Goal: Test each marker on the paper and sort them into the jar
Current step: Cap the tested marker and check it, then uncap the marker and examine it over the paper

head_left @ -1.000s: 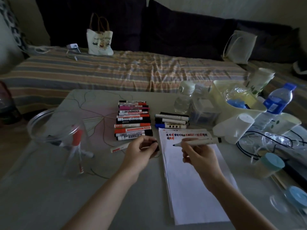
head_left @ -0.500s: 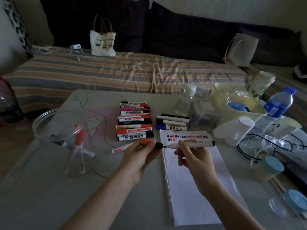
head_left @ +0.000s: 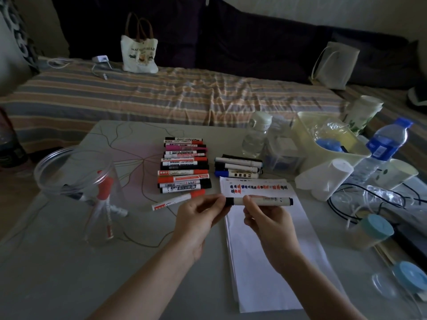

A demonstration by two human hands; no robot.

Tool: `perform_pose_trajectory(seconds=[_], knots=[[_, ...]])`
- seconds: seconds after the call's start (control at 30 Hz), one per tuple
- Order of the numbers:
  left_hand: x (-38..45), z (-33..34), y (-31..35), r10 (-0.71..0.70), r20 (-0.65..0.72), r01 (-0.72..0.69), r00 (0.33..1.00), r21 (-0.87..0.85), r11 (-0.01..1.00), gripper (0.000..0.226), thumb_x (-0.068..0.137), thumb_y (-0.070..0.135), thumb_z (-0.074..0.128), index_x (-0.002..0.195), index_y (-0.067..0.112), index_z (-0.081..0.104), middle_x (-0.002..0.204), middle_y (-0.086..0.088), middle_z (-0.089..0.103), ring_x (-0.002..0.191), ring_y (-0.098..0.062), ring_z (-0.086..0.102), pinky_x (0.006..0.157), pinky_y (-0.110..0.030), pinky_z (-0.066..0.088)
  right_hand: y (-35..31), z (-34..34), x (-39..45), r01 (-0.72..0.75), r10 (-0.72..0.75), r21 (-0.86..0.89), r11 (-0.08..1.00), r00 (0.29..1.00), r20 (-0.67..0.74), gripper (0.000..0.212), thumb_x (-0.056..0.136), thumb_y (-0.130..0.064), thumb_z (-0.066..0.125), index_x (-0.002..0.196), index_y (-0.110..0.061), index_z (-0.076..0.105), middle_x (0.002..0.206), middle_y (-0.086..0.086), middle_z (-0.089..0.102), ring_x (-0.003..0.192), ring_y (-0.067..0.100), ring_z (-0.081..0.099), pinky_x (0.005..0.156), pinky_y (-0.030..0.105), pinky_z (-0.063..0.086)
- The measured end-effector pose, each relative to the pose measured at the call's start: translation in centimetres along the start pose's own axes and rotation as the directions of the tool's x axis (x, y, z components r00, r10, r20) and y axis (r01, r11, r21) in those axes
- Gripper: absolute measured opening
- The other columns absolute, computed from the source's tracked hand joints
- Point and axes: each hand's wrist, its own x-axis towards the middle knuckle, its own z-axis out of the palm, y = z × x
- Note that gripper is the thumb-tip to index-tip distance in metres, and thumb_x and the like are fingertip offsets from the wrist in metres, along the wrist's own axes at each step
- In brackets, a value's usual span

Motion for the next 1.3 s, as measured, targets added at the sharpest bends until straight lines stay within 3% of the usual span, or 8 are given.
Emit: perform_pose_trajectory(seconds=[0.37,0.63,0.7,0.77,0.87,1.0,1.13,1.3], knots=[[-0.7,1.1,-0.7,0.115,-0.098,-0.101,0.989,0.133,0.986,0.011,0.082,0.009,0.073,0.09,0.016,0.075,0.083,0.001,0.076,0.076,-0.004,0.071,0.061,-0.008,0.05,0.4,-0.5,-0.1,-0.186,0.181,0.199,0.962,0.983,0.042,0.022,0.079,-0.021,0.069,0.091,-0.003,0.065,0.069,0.006,0.061,0.065,0.014,0.058,0.073,0.029,0.052],[1.2,-0.8,1.0,0.071,-0.033,-0.069,0.997,0.055,0.996,0.015,0.084,-0.003,0.067,0.091,0.009,0.073,0.093,-0.008,0.075,0.087,-0.019,0.073,0.074,-0.02,0.056,-1.3,-2.4,1.3,-0.326,0.297,0.17,0.93,0.938,0.176,0.039,0.08,-0.036,0.068,0.102,-0.004,0.069,0.083,0.006,0.066,0.079,0.018,0.063,0.074,0.029,0.056],[1.9,-1.9,1.8,0.164,-0.018,-0.158,0.986,0.185,0.97,0.016,0.083,-0.004,0.068,0.09,0.01,0.073,0.094,-0.007,0.075,0.088,-0.018,0.073,0.076,-0.02,0.056,-1.8,-3.4,1.7,-0.264,0.258,0.031,0.964,0.958,0.127,0.033,0.085,-0.033,0.065,0.1,-0.005,0.071,0.089,0.007,0.069,0.081,0.019,0.065,0.076,0.03,0.057],[2.2,-2.7,1.9,0.238,0.031,-0.235,0.971,0.332,0.914,0.017,0.083,-0.001,0.07,0.089,0.014,0.074,0.092,0.0,0.075,0.088,-0.013,0.072,0.077,-0.019,0.055,-1.9,-4.0,1.9,-0.059,0.116,-0.361,0.931,0.983,0.139,0.018,0.087,-0.024,0.066,0.096,-0.011,0.071,0.091,0.007,0.07,0.079,0.017,0.068,0.076,0.03,0.059],[2.4,-2.5,1.5,0.281,0.142,-0.315,0.949,0.453,0.834,0.018,0.083,0.002,0.071,0.09,0.018,0.074,0.09,0.006,0.075,0.087,-0.008,0.071,0.078,-0.021,0.055,-1.3,-3.3,2.3,0.296,-0.04,-0.732,0.613,0.937,0.346,0.008,0.09,-0.026,0.063,0.096,-0.028,0.067,0.08,-0.003,0.069,0.07,0.012,0.066,0.071,0.026,0.058],[3.6,-3.6,1.5,0.45,0.24,-0.483,0.86,0.667,0.567,0.021,0.083,0.011,0.073,0.102,0.02,0.069,0.099,0.01,0.072,0.091,-0.001,0.067,0.082,-0.019,0.054,0.0,-2.2,4.3,0.39,-0.09,-0.816,0.427,0.916,0.39,0.016,0.093,-0.028,0.061,0.106,-0.023,0.068,0.079,-0.01,0.065,0.064,0.008,0.059,0.061,0.016,0.05],[4.3,-6.4,2.4,0.452,0.335,-0.342,0.827,0.937,-0.069,0.038,0.085,0.015,0.07,0.121,0.022,0.059,0.121,0.008,0.056,0.104,-0.011,0.059,0.086,-0.027,0.052,-2.1,-1.8,10.5,0.356,-0.379,-0.856,0.374,0.901,0.209,0.021,0.092,-0.022,0.065,0.11,-0.014,0.072,0.097,0.003,0.073,0.073,0.007,0.059,0.068,0.015,0.044],[5.0,-8.5,2.3,0.374,0.281,-0.229,0.884,0.957,-0.177,0.037,0.086,0.022,0.069,0.121,0.023,0.058,0.123,0.008,0.053,0.106,-0.013,0.053,0.091,-0.028,0.046,-3.4,-0.1,19.1,0.315,-0.326,-0.926,0.206,0.915,0.238,0.022,0.096,-0.025,0.059,0.115,-0.021,0.068,0.101,0.008,0.072,0.085,0.027,0.065,0.078,0.039,0.056]])
